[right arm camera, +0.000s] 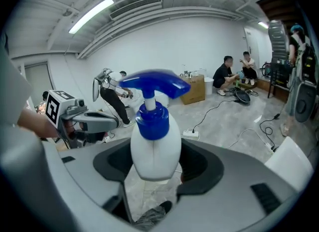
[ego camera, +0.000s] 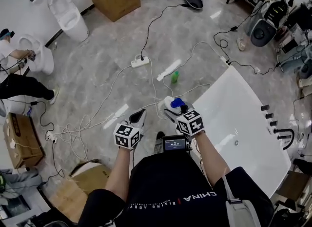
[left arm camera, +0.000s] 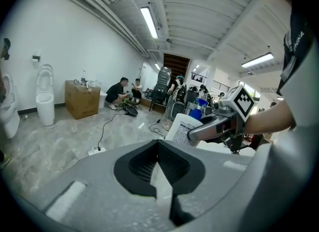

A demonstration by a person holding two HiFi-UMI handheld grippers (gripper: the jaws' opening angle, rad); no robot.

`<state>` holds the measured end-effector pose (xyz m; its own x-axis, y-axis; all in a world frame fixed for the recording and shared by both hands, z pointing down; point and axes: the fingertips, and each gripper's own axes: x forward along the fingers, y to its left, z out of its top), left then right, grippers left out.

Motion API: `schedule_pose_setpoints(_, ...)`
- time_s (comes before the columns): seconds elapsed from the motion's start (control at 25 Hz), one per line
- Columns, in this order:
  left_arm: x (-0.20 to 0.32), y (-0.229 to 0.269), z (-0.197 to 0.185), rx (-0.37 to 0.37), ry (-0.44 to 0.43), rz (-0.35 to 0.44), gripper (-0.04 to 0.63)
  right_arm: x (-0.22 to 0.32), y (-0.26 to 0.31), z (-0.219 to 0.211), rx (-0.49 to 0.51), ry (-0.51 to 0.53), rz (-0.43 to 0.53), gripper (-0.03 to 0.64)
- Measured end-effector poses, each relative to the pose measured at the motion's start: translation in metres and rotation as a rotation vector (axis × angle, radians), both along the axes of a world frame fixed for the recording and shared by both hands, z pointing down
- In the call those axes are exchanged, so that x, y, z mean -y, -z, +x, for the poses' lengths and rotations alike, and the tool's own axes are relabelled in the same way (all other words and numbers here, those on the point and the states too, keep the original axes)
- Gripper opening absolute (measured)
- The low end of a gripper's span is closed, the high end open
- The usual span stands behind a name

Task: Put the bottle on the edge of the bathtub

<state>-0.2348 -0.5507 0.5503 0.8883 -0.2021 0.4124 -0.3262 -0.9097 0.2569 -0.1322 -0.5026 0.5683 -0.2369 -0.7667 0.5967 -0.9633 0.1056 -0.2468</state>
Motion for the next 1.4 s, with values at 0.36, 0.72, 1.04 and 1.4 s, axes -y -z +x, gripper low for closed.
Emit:
schedule_pose_setpoints(0.36,0.045,0.014,0.081,-0.007,-0.133,0.012,0.009,0.034,0.02,0.077,0.007,-0.152,0.028,0.27)
schedule_pose_setpoints(0.72,0.089,0.008,0.157,-0.005,-0.329,-0.006,0.009,0.054,0.012,0.145,0.014,-0.37,0.013,0.27)
schedule_pose_setpoints(1.04,0.141,0.011,0.226,-0.009,-0.587,-0.004,0.009,0.091,0.017,0.192,0.007,-0.619,0.016,0.27)
schedule_pose_setpoints(1.4,0.162,0.013,0.28,-0.013,-0.832,-0.013,0.009,0.096,0.026,0.22,-0.021,-0.85,0.0,0.27)
